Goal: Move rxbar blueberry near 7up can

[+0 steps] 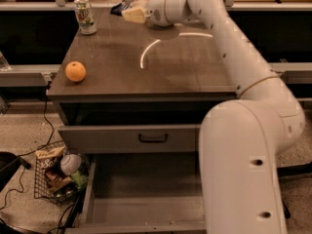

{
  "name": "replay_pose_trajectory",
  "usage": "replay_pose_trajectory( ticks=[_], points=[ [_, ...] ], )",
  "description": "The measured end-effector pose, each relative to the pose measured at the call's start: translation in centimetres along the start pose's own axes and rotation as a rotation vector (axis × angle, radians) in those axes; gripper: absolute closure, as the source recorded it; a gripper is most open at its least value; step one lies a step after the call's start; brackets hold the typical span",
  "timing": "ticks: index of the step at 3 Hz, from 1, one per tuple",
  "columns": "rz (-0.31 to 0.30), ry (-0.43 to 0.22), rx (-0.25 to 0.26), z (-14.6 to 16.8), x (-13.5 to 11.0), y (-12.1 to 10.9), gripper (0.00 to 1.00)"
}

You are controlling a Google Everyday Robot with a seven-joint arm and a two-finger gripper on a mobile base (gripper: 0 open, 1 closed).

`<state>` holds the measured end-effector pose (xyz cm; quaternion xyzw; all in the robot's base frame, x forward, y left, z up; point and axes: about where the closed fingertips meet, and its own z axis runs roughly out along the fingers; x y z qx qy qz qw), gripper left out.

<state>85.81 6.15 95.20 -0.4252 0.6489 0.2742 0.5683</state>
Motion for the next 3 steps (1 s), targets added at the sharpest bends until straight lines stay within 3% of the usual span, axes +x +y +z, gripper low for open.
replay_pose_trajectory(
  ticks=[1,3],
  points=[
    [0.042,0.009,-0.029,4.1,1.5,0.7,1.00],
    [0.094,0.052,-0.026,8.0,3.4,1.8,1.00]
  ],
)
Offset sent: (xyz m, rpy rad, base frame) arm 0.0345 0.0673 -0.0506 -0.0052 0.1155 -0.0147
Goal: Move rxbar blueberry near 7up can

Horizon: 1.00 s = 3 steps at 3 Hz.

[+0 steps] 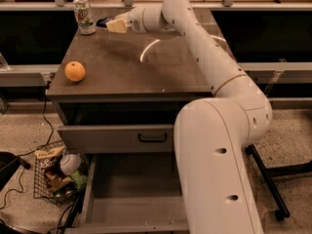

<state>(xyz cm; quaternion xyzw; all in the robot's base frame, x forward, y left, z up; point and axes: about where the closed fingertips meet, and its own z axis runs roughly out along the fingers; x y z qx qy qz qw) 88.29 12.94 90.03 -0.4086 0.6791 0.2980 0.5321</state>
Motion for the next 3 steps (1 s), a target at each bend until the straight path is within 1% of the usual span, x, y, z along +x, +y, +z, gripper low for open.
replay_pose_trajectory(
  ticks=[2,3],
  points=[
    [0.064,-0.028,0.001,2.6,1.6,0.5,1.00],
    [0.064,-0.026,-0.003,2.9,1.7,0.7,0.82]
  ],
)
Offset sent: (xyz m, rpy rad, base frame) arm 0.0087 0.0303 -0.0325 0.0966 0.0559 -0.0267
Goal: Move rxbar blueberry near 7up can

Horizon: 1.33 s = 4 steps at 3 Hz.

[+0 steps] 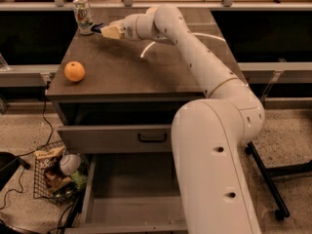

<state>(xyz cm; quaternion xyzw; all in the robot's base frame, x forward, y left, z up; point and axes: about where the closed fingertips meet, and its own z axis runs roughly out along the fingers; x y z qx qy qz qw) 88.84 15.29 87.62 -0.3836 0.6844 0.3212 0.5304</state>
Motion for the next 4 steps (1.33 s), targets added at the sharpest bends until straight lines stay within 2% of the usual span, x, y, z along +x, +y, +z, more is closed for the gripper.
replay_pose_trajectory(
  ticks=[2,3,4],
  points=[
    [0.002,0.003,-0.009,0.65,0.24,0.45,0.36],
    [0.003,0.005,-0.016,1.09,0.41,0.77,0.04],
    [0.004,0.006,-0.018,1.24,0.47,0.87,0.00]
  ],
)
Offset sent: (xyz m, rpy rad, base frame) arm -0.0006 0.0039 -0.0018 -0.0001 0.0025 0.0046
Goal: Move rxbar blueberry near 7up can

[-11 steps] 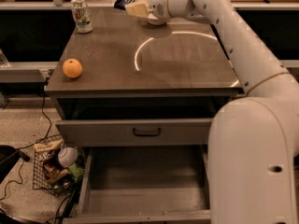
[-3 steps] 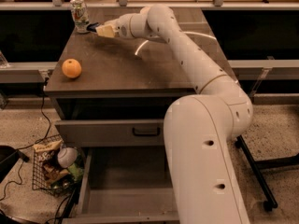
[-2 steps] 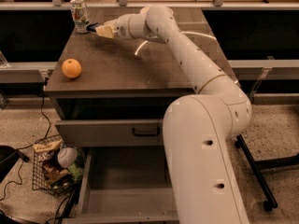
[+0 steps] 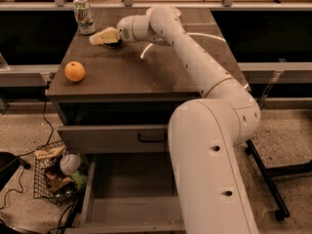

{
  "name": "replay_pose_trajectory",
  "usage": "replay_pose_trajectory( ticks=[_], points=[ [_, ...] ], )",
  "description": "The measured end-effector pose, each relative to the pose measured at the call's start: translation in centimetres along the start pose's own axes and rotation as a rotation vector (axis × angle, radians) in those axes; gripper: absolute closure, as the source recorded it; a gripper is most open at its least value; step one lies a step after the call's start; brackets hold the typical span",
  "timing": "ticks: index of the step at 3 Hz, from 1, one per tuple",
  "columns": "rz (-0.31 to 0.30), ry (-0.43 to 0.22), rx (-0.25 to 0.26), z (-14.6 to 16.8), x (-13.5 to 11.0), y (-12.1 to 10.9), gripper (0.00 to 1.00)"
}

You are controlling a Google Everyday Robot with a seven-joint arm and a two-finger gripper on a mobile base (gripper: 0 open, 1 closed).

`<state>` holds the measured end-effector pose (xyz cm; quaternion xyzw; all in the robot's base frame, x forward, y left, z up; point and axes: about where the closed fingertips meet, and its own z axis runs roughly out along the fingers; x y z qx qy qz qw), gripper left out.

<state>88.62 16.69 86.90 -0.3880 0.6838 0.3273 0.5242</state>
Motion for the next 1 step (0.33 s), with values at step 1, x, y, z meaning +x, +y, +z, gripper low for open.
replay_pose_trajectory(
  ticks=[1],
  points=[
    [0.000,0.000,0.000,0.01,0.00,0.01,0.00]
  ],
)
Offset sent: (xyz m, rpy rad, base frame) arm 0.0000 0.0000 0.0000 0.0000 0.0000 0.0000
